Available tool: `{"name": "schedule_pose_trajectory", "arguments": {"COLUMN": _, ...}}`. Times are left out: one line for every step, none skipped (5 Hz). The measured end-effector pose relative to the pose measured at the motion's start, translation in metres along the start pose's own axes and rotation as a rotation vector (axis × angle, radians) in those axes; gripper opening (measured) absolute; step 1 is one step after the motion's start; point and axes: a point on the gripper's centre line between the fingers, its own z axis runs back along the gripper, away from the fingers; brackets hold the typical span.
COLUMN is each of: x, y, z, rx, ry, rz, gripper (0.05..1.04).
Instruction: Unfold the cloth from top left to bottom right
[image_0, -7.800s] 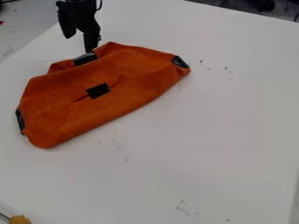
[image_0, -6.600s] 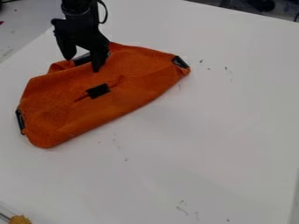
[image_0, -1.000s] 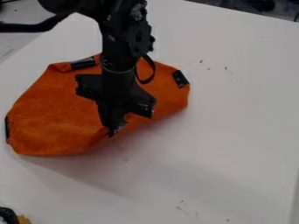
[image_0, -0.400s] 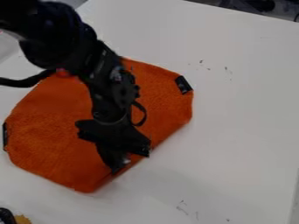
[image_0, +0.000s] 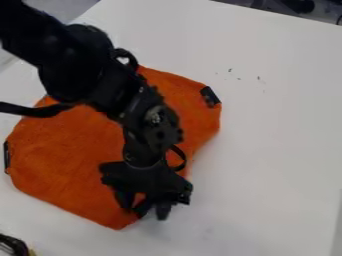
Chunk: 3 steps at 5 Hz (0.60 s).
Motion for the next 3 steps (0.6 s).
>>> {"name": "schedule_pose_trajectory", "arguments": {"x": -0.009, "y": -0.009, "z": 0.008, "rx": 0.020, "ry": 0.014, "rz": 0.018, "gripper": 1.007}}
{"name": "schedule_pose_trajectory", "arguments": {"x": -0.011, "y": -0.017, "z": 0.016, "rx": 0.055, "ry": -0.006, "rz": 0.017, "gripper": 1.008}}
{"name": "schedule_pose_trajectory", "arguments": {"x": 0.003, "y": -0.011, "z": 0.020, "rx": 0.111, "ry": -0.081, "rz": -0.047, "gripper": 1.001}}
